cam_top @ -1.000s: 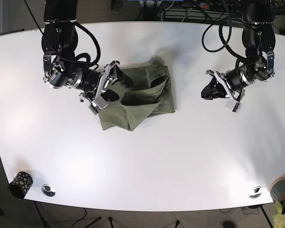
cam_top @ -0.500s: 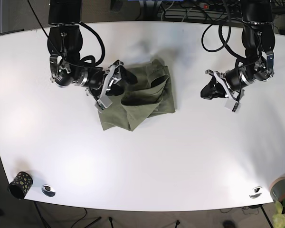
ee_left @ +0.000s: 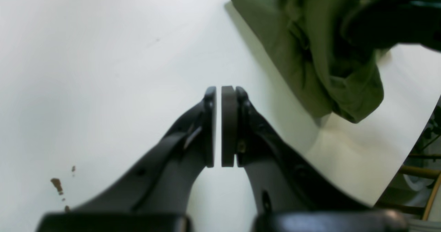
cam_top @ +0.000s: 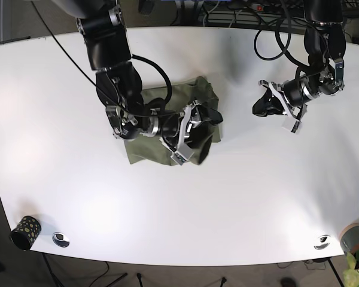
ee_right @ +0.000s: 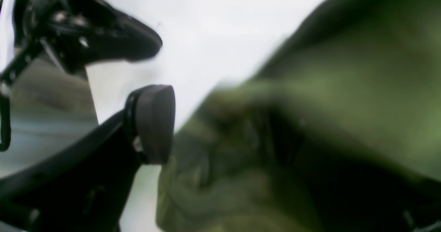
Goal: Fold the T-shirt properly
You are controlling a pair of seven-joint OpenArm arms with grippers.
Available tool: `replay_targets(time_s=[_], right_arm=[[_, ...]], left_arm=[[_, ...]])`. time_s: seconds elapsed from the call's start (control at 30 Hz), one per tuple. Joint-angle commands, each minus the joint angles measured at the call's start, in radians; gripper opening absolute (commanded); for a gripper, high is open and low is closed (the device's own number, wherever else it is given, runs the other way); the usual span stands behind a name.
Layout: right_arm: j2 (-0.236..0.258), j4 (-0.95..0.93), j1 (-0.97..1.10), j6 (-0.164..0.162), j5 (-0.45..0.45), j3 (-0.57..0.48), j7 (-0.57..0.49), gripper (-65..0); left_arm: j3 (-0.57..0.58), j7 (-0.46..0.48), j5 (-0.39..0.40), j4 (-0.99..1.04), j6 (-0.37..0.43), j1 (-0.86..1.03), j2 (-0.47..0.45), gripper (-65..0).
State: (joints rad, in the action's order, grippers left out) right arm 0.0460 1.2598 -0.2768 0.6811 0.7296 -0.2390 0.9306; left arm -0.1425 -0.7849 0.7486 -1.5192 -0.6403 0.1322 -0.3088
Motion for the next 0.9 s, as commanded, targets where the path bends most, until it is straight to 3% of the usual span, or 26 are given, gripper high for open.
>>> replay_targets(time_s=[0.0, 0.27, 0.47, 0.73, 0.83, 0.87], right_arm=[[-0.01, 0.014, -0.058, 0.012, 0.031, -0.024, -0.029, -24.1], [-0.016, 0.117, -0.08, 0.012, 0.029, -0.032, -0.026, -24.1], [0.091, 0.238, -0.006, 0.012, 0.031, -0.012, -0.026, -24.1], [0.171, 0.291, 0.095, 0.012, 0.026, 0.217, -0.026, -24.4], [0.191, 0.269, 0.096, 0.012, 0.025, 0.297, -0.026, -29.8], [0.203, 0.26, 0.095, 0.012, 0.025, 0.327, -0.026, -34.2]], left_arm=[[-0.006, 0.023, 0.021, -0.019, -0.005, -0.007, -0.014, -64.2], [-0.003, 0.023, 0.021, -0.02, -0.005, -0.006, -0.026, -64.2], [0.016, 0.023, -0.004, -0.059, -0.003, -0.012, -0.023, -64.0], [0.275, 0.026, -0.223, -0.174, 0.001, -0.085, 0.0, -64.0], [0.337, 0.026, -0.301, -0.179, 0.001, -0.115, 0.05, -64.0], [0.357, 0.026, -0.338, -0.179, 0.001, -0.119, 0.069, -64.0]])
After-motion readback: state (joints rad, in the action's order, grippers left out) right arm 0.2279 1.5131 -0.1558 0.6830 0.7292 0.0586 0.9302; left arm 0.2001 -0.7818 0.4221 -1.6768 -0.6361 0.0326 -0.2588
